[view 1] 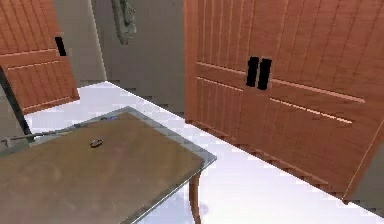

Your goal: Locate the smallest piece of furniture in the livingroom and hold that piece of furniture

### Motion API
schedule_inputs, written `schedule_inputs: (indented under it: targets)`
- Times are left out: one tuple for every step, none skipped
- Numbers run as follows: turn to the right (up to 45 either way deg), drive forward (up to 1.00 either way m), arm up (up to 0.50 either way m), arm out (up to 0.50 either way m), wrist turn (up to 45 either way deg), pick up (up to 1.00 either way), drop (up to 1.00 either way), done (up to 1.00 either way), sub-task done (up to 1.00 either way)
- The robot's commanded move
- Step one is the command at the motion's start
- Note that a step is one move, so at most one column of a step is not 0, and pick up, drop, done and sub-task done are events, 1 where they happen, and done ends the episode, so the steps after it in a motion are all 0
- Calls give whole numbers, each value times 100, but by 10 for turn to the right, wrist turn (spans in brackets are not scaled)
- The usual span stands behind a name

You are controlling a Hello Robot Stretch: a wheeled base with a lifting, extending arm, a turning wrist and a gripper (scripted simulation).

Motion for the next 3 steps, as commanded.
schedule_inputs:
  targets:
    - [-450,0,0,0,0,0,0,0,0]
    - [-450,0,0,0,0,0,0,0,0]
    - [-450,0,0,0,0,0,0,0,0]
